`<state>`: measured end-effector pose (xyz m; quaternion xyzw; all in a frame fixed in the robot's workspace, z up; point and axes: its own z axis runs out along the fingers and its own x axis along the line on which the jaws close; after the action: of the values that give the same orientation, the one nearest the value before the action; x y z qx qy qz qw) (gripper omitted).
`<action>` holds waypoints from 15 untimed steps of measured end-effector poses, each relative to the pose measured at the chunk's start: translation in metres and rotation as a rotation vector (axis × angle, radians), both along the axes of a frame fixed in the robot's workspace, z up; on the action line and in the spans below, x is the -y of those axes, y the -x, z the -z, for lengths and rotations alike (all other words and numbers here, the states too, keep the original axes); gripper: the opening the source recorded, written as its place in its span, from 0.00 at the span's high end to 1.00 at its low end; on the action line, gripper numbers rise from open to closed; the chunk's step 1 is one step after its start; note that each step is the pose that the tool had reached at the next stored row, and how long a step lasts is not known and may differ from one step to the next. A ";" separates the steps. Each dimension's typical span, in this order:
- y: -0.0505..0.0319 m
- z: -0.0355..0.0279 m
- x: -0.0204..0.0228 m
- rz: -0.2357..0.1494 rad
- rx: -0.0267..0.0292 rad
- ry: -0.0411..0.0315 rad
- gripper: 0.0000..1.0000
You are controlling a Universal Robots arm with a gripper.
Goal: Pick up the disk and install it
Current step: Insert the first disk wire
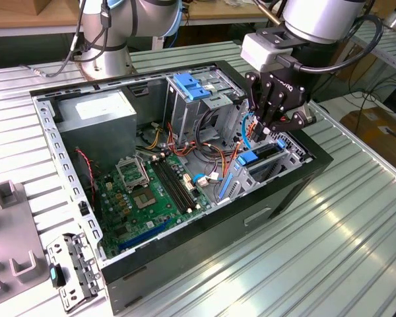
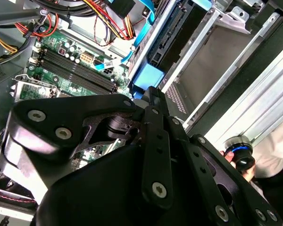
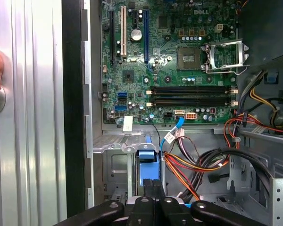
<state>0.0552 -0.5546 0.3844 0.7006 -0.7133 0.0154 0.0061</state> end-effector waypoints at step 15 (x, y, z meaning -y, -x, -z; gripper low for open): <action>-0.0285 0.0011 0.0000 0.000 0.0000 0.0001 0.89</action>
<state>0.0837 -0.5546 0.3833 0.7007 -0.7132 0.0154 0.0061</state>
